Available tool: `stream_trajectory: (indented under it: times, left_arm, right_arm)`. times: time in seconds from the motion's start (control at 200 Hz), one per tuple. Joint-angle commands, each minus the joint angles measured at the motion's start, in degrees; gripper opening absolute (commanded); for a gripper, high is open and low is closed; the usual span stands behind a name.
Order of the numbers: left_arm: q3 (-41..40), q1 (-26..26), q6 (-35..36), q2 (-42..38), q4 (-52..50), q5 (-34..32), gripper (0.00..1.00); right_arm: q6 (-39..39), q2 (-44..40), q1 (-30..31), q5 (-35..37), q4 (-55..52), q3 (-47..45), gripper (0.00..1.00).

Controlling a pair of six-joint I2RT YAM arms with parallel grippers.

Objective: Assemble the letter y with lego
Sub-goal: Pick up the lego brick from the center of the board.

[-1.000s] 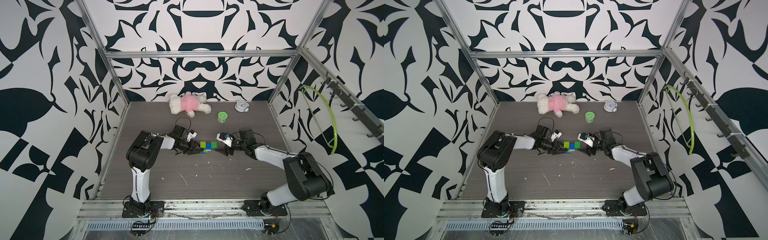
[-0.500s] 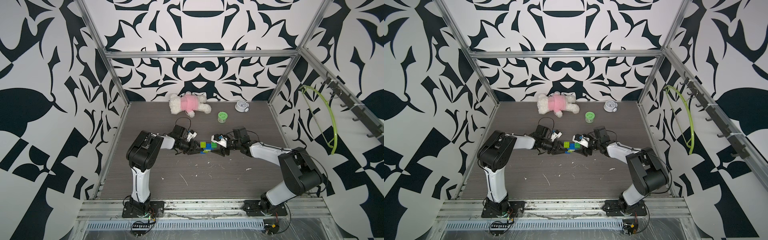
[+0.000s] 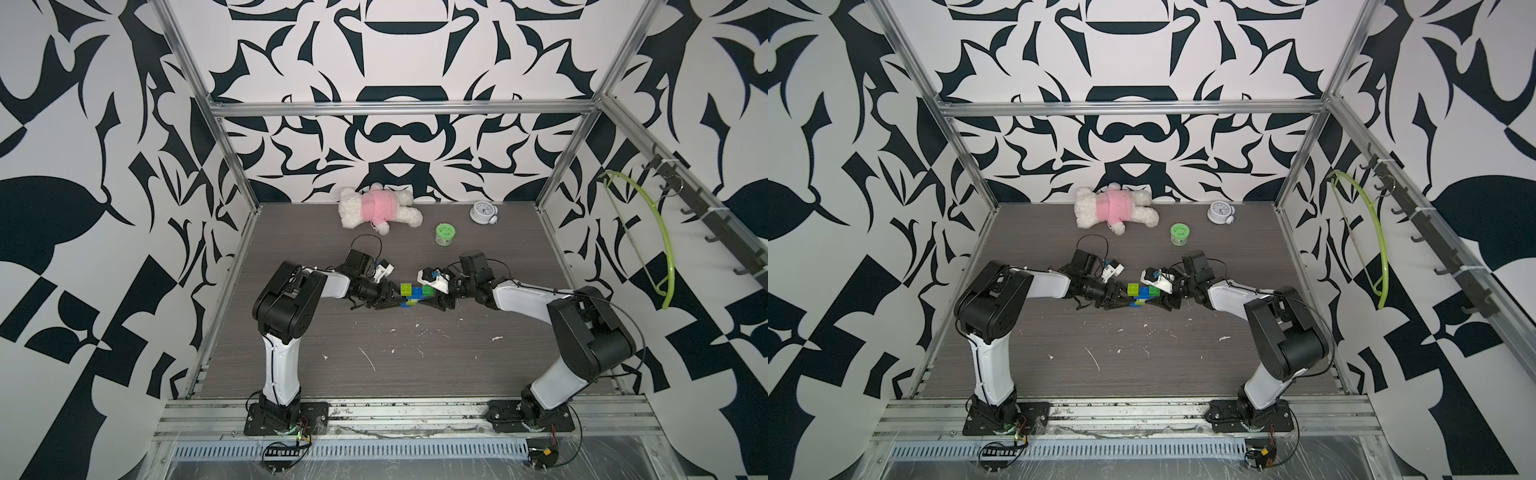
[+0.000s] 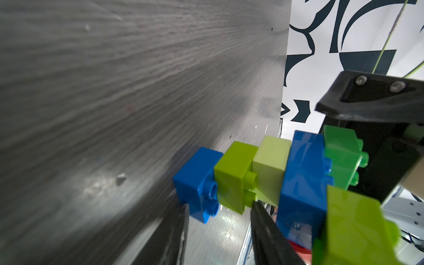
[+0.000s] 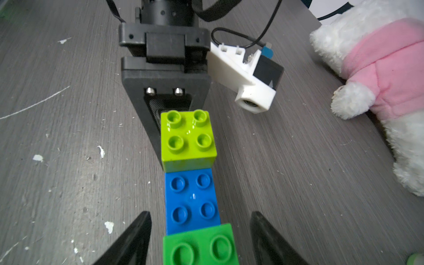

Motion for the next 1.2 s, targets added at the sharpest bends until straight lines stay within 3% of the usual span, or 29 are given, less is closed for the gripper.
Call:
stream_trajectory:
  times: [0.0,1.195]
  left_arm:
    - [-4.22,0.41,0.95,7.56,-12.68,-19.71,0.46]
    - [-4.12,0.4,0.97,7.59,-12.75,-19.88,0.46]
  right_arm:
    - [-0.86,-0.15,0.42,-0.13,-0.86,2.67,0.69]
    - [-5.7,2.93,2.46,1.77,-8.2,7.17,0.56]
